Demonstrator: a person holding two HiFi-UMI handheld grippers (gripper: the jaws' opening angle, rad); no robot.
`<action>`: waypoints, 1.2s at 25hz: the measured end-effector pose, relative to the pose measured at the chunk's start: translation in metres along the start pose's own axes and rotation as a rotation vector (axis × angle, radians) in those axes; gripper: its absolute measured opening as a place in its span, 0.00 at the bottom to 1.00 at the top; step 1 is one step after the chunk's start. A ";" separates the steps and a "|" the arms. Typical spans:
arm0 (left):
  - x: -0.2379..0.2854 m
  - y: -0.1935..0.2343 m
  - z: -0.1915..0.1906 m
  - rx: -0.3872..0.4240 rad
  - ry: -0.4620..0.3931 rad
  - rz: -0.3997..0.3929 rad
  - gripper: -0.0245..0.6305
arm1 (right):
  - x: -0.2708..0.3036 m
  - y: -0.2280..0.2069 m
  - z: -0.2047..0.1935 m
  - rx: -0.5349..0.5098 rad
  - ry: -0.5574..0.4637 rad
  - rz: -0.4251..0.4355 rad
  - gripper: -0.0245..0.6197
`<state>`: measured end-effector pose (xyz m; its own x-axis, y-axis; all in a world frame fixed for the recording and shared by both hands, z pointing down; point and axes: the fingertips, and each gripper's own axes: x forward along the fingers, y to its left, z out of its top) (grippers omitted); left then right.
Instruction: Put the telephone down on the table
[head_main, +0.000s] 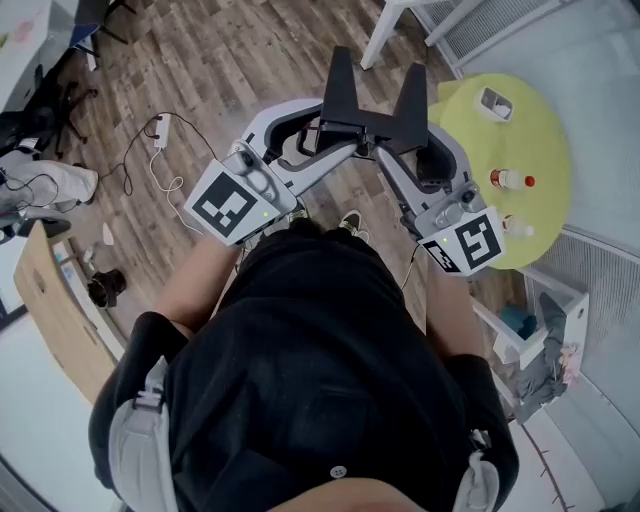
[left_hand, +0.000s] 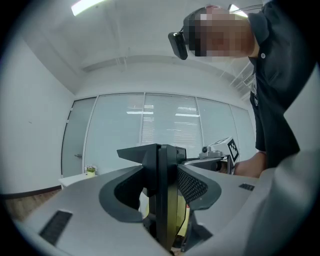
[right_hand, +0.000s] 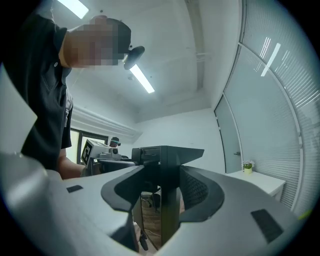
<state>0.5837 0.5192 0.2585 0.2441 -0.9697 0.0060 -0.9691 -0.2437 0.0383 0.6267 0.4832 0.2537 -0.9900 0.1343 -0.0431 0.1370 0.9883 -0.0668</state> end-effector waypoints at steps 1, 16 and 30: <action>-0.003 0.002 0.000 0.001 -0.003 0.001 0.37 | 0.003 0.002 0.000 -0.004 0.002 0.001 0.38; -0.066 0.051 -0.009 0.011 -0.003 0.042 0.37 | 0.072 0.040 -0.018 0.016 -0.013 0.033 0.38; -0.065 0.125 -0.008 0.018 -0.010 0.146 0.37 | 0.143 0.006 -0.021 0.013 -0.007 0.138 0.38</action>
<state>0.4474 0.5519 0.2711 0.1000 -0.9950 -0.0002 -0.9948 -0.1000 0.0197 0.4849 0.5101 0.2678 -0.9615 0.2684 -0.0594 0.2723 0.9595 -0.0722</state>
